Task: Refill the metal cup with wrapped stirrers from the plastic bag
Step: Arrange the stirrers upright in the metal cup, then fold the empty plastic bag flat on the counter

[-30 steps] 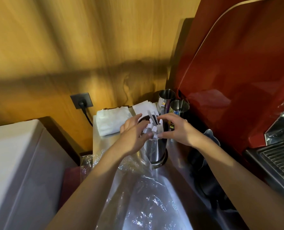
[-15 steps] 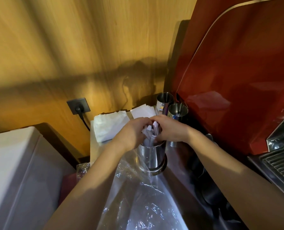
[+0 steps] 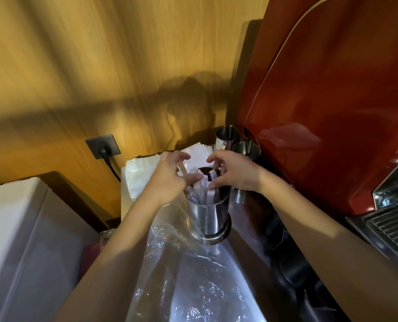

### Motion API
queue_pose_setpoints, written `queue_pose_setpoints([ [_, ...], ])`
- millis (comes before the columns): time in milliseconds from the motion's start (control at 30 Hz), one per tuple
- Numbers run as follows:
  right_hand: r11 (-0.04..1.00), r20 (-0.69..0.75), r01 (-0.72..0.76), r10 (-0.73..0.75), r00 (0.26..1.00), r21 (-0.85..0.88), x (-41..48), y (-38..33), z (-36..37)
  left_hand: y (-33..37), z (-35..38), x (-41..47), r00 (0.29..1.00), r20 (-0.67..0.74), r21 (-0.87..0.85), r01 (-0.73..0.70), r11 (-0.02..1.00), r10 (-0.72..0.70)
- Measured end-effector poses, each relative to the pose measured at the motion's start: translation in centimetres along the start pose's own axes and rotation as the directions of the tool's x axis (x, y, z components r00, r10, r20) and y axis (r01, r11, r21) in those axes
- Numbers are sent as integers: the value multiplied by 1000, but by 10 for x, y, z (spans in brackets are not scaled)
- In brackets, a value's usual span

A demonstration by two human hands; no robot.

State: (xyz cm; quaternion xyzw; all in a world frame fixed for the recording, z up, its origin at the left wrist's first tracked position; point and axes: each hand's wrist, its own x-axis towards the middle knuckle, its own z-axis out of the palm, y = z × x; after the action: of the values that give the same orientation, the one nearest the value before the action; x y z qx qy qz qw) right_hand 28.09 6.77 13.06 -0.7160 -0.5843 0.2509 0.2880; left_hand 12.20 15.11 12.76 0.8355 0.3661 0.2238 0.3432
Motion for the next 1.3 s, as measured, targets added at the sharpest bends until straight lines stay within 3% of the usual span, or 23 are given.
queue_pose_setpoints([
  [100,998,-65,-58,58,996,6,1,8,-1,-8,-1,-3,981,72,-25,180,983,-178],
  [167,993,-103,-118,118,988,7,-1,14,-2,-12,-1,-8,923,180,-6,346,938,-339],
  [267,986,-96,-144,136,986,-84,-4,18,2,-15,0,-13,884,256,-141,435,889,-392],
  [467,976,-196,-168,139,971,-138,-10,26,3,-10,16,-18,936,231,-437,345,830,-267],
  [867,947,-298,-298,251,921,-122,-29,47,-20,7,46,-1,959,226,-429,258,866,-173],
  [1000,894,-416,-363,235,879,-263,-33,38,-21,8,40,-2,966,180,-409,246,879,-187],
  [1133,951,-515,-130,-35,856,-280,-42,6,-18,-5,21,-11,977,68,-451,213,867,-204],
  [1233,973,-400,76,-161,902,-220,-48,-21,-1,-27,3,-29,968,-24,-481,209,852,-251],
  [1300,971,-282,134,-188,941,-200,-51,-31,21,-47,-6,-46,954,-96,-419,220,881,-284],
])
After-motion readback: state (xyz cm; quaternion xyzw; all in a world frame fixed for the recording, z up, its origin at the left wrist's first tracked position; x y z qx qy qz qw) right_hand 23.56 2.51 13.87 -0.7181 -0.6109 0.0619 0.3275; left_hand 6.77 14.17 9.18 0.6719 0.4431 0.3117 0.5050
